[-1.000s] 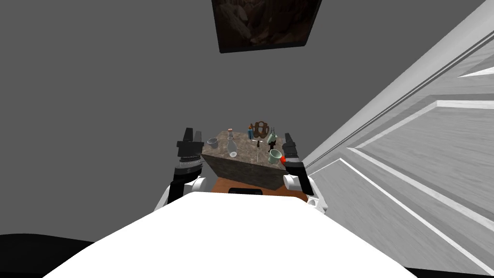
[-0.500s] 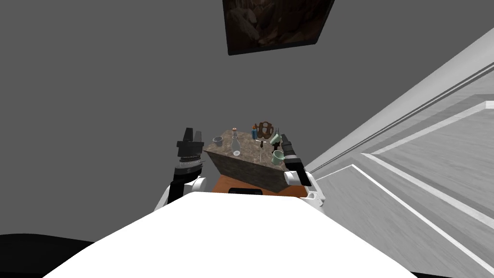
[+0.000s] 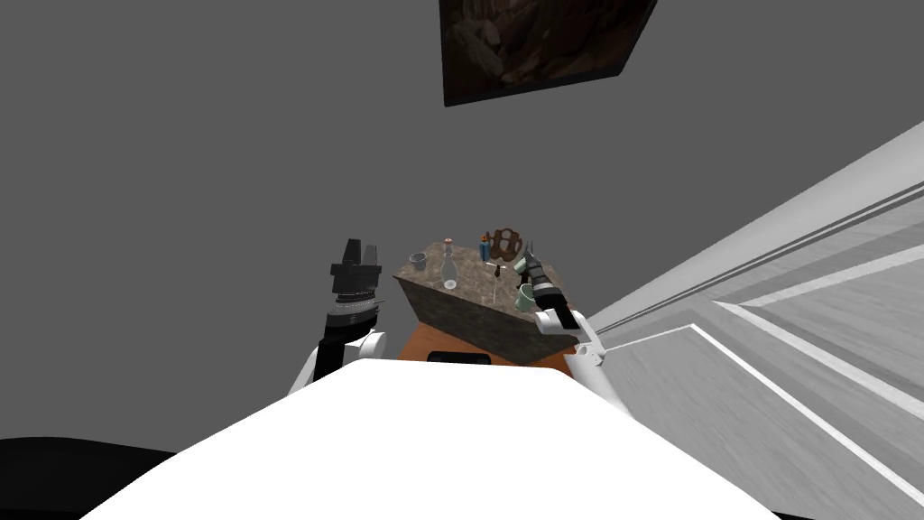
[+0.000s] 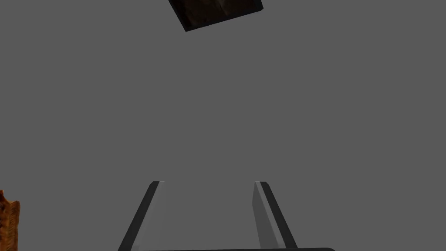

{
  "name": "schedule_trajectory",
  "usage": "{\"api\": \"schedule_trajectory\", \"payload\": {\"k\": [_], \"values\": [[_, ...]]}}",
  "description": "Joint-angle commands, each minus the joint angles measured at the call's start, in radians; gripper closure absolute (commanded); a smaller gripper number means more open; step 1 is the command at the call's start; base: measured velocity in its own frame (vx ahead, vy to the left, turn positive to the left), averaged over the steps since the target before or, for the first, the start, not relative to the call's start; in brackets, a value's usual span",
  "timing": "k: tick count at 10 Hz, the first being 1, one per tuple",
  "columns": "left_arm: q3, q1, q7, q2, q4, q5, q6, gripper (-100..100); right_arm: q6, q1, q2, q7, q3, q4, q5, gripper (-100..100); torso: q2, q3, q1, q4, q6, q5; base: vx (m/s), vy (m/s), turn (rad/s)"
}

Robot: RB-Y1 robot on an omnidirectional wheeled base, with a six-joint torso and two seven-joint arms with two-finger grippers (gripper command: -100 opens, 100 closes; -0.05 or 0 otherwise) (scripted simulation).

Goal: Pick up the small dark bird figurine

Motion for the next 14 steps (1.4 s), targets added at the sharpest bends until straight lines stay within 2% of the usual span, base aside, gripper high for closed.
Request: {"api": "schedule_trajectory", "payload": {"k": [1,2,3,4,5,6,7,8,9,10,11,12,14], "values": [[0.000,0.000,0.000,0.000,0.000,0.000,0.000,0,0.049,-0.015,-0.017,0.020,-0.005,0.024,-0.007,-100,0.000,0.000,0.000,0.000,0.000,0.000,-0.019,0.013,0.164],[0.000,0.000,0.000,0.000,0.000,0.000,0.000,0,0.077,-0.057,-0.051,0.056,-0.014,0.069,-0.021,-100,0.000,0.000,0.000,0.000,0.000,0.000,-0.020,0.024,0.332],[0.000,0.000,0.000,0.000,0.000,0.000,0.000,0,0.106,-0.057,-0.051,0.056,-0.014,0.076,-0.021,-100,0.000,0.000,0.001,0.000,0.000,0.000,-0.015,0.012,0.115],[0.000,0.000,0.000,0.000,0.000,0.000,0.000,0,0.134,-0.099,-0.085,0.094,-0.023,0.118,-0.036,-100,0.000,0.000,0.000,0.000,0.001,0.000,-0.018,0.023,0.240],[0.000,0.000,0.000,0.000,0.000,0.000,0.000,0,0.163,-0.099,-0.085,0.094,-0.023,0.130,-0.036,-100,0.000,0.000,0.001,0.000,0.000,0.000,-0.013,0.012,0.129],[0.000,0.000,0.000,0.000,0.000,0.000,0.000,0,0.169,-0.099,-0.085,0.094,-0.023,0.130,-0.036,-100,0.000,0.000,0.000,0.000,0.001,0.000,-0.005,0.002,-0.028],[0.000,0.000,0.000,0.000,0.000,0.000,0.000,0,0.207,-0.141,-0.120,0.132,-0.032,0.182,-0.052,-100,0.000,0.000,0.000,0.000,0.001,0.000,-0.014,0.013,0.242],[0.000,0.000,0.000,0.000,0.000,0.000,0.000,0,0.230,-0.141,-0.120,0.132,-0.032,0.186,-0.052,-100,-0.001,0.000,0.000,0.000,0.000,0.000,-0.013,0.006,0.172],[0.000,0.000,0.000,0.000,0.000,0.000,0.000,0,0.263,-0.183,-0.155,0.171,-0.040,0.224,-0.069,-100,0.000,0.000,0.000,0.000,0.001,0.000,-0.017,0.018,0.281],[0.000,0.000,0.000,0.000,0.000,0.000,0.000,0,0.287,-0.183,-0.155,0.171,-0.040,0.244,-0.069,-100,0.000,0.000,0.000,0.000,0.000,0.000,-0.012,0.009,0.124],[0.000,0.000,0.000,0.000,0.000,0.000,0.000,0,0.292,-0.183,-0.155,0.171,-0.040,0.244,-0.069,-100,0.000,0.000,0.000,0.000,0.001,0.000,-0.005,0.003,-0.026],[0.000,0.000,0.000,0.000,0.000,0.000,0.000,0,0.328,-0.224,-0.192,0.210,-0.047,0.299,-0.087,-100,0.000,0.000,-0.001,0.000,0.001,0.000,-0.014,0.010,0.223],[0.000,0.000,0.000,0.000,0.000,0.000,0.000,0,0.355,-0.224,-0.192,0.210,-0.047,0.305,-0.087,-100,0.000,0.000,0.000,0.000,0.001,0.000,-0.009,0.001,0.076]]}}
